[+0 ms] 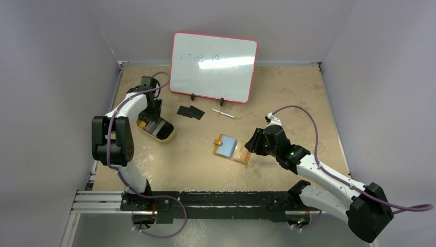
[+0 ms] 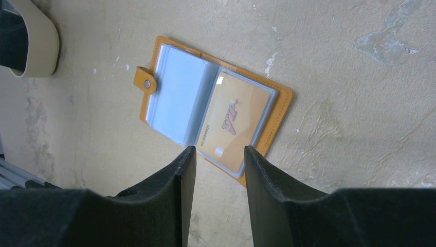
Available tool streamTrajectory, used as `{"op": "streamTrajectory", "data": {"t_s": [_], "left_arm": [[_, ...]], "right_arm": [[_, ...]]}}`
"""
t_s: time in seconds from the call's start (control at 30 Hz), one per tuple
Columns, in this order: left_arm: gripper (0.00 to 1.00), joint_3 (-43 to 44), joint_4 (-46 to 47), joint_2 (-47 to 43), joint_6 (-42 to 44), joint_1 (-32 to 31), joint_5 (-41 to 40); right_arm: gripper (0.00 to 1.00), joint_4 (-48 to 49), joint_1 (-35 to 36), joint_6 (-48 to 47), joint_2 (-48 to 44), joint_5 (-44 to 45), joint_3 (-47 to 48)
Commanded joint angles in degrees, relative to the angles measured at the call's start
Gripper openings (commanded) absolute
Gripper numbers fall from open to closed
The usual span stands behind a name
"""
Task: Put the credit cards into the card holder
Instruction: Pick up the credit card from the storage box.
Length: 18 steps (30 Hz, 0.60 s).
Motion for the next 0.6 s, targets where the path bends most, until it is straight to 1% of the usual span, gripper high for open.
{"op": "streamTrajectory", "data": {"t_s": [0.0, 0.13, 0.3, 0.57], "left_arm": [[0.42, 2.79, -1.98, -0.65, -0.12, 0.22, 4.89], [0.38, 2.57, -2.82, -2.23, -0.69, 0.21, 5.78], [0.34, 2.49, -3.52, -2.15, -0.60, 0.17, 3.52], [0.22, 2.66, -3.92, -1.65, -0.66, 0.13, 1.95]], "right_arm": [[0.42, 1.85, 0.13, -0.68, -0.79, 1.38, 0.93], [0.42, 3.04, 0.11, -0.79, -0.05, 1.33, 0.63], [0.42, 3.45, 0.14, -0.79, 0.75, 1.11, 0.74], [0.42, 3.36, 0.09, -0.78, 0.43, 1.38, 0.70]]}}
